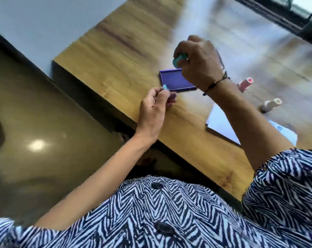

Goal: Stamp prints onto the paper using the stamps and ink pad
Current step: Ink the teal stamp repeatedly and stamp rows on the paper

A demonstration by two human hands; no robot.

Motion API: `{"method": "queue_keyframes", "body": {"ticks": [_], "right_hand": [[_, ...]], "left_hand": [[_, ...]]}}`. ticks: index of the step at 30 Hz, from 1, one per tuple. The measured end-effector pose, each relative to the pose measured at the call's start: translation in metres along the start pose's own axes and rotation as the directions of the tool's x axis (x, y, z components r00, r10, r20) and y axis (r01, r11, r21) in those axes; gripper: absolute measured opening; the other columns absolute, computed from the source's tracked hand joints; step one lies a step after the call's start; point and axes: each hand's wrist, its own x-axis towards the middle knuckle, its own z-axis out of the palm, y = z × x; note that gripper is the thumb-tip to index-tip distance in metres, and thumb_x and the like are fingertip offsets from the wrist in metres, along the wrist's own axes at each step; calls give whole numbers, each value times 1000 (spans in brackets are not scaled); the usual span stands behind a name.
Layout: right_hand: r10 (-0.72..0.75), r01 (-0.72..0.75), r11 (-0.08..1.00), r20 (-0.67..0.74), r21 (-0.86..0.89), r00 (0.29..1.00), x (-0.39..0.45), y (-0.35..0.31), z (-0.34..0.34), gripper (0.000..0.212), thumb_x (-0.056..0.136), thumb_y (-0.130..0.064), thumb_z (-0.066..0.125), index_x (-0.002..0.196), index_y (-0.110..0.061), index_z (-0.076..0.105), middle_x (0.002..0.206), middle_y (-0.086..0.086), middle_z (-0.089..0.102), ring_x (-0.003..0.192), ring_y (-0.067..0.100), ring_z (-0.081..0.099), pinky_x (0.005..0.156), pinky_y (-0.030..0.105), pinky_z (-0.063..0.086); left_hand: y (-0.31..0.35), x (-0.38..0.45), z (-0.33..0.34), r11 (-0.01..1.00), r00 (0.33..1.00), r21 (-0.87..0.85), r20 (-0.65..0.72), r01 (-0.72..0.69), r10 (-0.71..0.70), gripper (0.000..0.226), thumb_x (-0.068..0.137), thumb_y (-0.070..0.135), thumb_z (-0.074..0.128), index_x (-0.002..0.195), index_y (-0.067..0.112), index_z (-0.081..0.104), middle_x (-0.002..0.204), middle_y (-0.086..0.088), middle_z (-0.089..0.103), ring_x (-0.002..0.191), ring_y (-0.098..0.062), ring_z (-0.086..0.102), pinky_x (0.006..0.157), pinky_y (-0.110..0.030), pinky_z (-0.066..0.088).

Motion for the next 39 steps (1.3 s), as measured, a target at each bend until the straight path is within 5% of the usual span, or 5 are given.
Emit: {"method": "queue_keyframes", "body": {"ticks": [18, 23, 26, 33, 39], "right_hand": [[-13, 75, 979, 309, -190, 951, -11, -2, 26, 17, 75, -8, 57, 91, -2, 60, 101, 19, 58, 89, 37, 55, 69, 42, 44], [206, -205, 956, 18, 208, 978, -23, 17, -13, 17, 71, 0, 59, 84, -1, 69, 89, 12, 70, 84, 25, 62, 74, 24, 47], [519, -403, 782, -139, 476, 843, -78, 54, -51, 14, 72, -5, 68, 85, -6, 66, 76, 4, 68, 73, 17, 61, 73, 27, 51], [872, -596, 470, -240, 651, 426, -206, 132, -98, 20, 77, 1, 64, 72, -18, 61, 64, -5, 63, 48, -6, 57, 50, 14, 52], [881, -710, 469, -224, 525, 417, -219, 156, -89, 17, 69, -10, 68, 86, -13, 69, 81, 10, 66, 75, 19, 60, 77, 46, 56]], "left_hand": [[5, 17, -4, 999, 996, 25, -75, -43, 44, 13, 83, 27, 49, 85, 16, 57, 90, -14, 64, 87, -25, 62, 79, -34, 52], [6, 18, 12, 993, 994, 62, 49, -103, 100, 16, 79, 32, 47, 85, 20, 55, 89, -9, 67, 82, -23, 65, 73, -31, 53], [-5, 8, 39, 986, 975, 128, 210, -105, 76, 16, 81, 30, 44, 87, 17, 52, 91, -9, 66, 84, -26, 63, 79, -36, 50], [-41, -46, 147, 769, 508, 334, 861, -544, -14, 37, 87, 27, 39, 115, 3, 45, 114, -17, 63, 99, -22, 60, 80, -27, 40], [-72, -51, 163, 688, 395, 392, 904, -611, -164, 34, 91, 30, 33, 113, 5, 37, 113, -20, 59, 103, -33, 58, 87, -43, 45]]}}
